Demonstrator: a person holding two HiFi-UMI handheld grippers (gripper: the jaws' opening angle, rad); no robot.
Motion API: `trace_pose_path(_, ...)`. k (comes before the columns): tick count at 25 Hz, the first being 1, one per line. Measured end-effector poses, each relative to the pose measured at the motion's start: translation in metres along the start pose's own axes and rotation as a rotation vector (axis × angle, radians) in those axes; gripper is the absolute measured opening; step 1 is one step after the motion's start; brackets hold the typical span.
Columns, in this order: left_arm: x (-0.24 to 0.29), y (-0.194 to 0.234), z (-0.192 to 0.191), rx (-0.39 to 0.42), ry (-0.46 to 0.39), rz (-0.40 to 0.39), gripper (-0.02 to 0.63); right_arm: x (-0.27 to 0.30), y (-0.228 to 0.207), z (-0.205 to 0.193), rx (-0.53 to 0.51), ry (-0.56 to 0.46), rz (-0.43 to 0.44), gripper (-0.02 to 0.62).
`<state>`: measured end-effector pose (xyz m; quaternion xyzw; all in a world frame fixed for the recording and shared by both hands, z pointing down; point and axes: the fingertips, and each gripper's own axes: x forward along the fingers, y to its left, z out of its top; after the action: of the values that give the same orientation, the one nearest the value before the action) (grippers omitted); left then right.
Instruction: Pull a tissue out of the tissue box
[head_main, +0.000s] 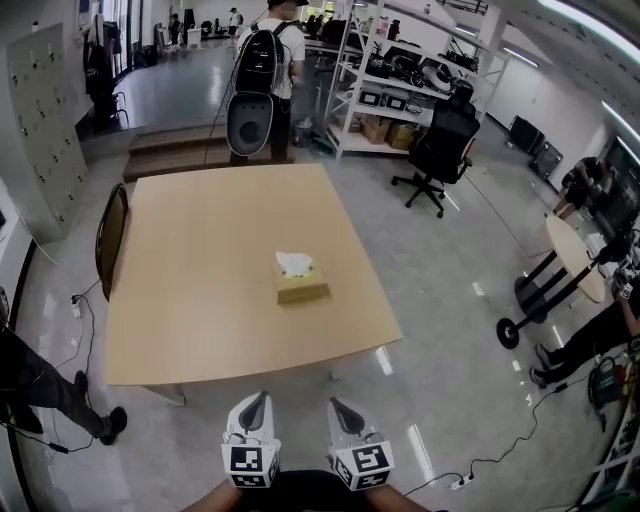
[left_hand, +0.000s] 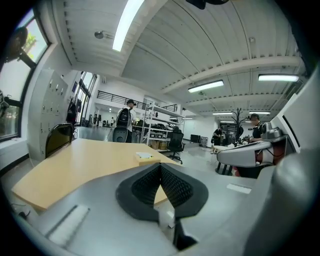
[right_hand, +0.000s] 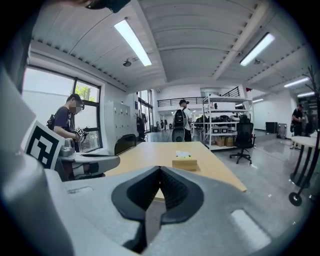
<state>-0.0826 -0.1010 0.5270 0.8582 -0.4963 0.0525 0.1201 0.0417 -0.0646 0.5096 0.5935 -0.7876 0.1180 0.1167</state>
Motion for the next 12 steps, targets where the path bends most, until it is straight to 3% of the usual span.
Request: trace_pose_path(12,0.03,0.046,0.029,-0.027,-0.04,-0.014,0.018,0.054,0.008,0.023,-0.038,-0.011,-0.043,-0.009)
